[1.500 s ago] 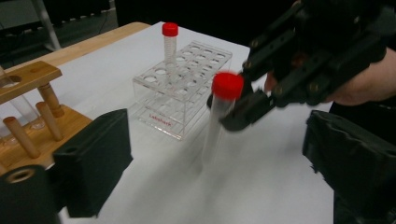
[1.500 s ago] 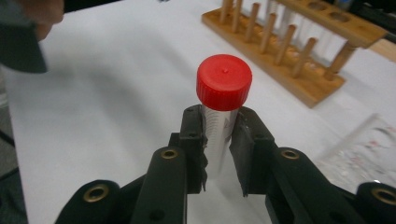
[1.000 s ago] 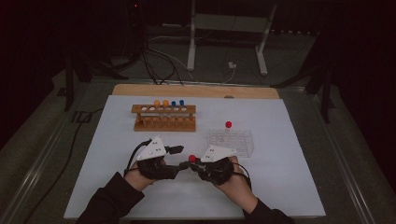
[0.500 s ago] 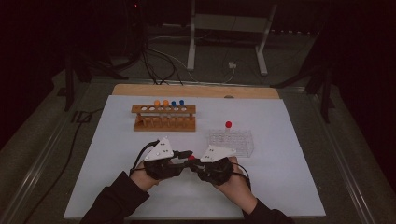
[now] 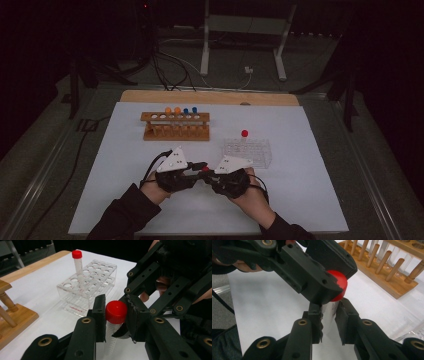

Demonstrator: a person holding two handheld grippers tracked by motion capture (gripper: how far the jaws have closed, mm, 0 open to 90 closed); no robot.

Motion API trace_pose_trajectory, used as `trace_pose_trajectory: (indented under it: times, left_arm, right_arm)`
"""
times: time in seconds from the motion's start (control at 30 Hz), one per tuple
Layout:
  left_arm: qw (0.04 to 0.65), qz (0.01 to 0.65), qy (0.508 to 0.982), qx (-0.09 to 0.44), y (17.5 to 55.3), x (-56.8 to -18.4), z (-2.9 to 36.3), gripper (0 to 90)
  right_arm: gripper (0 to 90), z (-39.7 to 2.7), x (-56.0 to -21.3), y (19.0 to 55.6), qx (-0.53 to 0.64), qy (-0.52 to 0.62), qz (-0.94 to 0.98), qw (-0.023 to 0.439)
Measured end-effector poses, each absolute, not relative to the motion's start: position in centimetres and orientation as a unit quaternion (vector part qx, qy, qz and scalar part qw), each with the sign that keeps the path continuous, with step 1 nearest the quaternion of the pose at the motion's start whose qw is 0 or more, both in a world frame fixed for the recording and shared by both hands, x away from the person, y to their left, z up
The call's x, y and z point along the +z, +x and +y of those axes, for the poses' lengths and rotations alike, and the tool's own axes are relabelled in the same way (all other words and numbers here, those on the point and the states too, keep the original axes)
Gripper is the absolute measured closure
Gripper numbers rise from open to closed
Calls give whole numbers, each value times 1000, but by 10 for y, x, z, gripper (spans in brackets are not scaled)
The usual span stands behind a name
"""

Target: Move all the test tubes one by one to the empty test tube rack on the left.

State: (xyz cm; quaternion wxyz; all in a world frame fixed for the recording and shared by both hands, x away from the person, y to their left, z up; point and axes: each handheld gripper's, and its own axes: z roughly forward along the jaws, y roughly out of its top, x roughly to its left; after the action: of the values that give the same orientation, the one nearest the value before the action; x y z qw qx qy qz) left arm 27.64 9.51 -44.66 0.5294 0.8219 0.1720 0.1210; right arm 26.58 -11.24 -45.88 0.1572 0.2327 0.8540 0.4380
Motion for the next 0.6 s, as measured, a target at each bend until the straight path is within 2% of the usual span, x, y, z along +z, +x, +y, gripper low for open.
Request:
trace_pose_trajectory:
  times: [0.07, 0.17, 0.37, 0.5, 0.6]
  left_arm:
    - [531, 172, 821, 122, 276, -445, 96, 718]
    - [531, 176, 819, 129, 277, -443, 98, 719]
    - [533, 197, 811, 140, 283, -436, 113, 719]
    - [530, 212, 805, 159, 287, -430, 125, 720]
    - [529, 226, 799, 174, 292, -424, 136, 719]
  right_arm:
    - [733, -113, -458, 266, 441, 231, 853, 155]
    - [574, -114, -458, 267, 447, 232, 852, 144]
    - [369, -119, -454, 268, 462, 241, 840, 150]
    - [198, -122, -450, 268, 467, 248, 833, 164]
    - [114, -125, -447, 268, 472, 255, 826, 171]
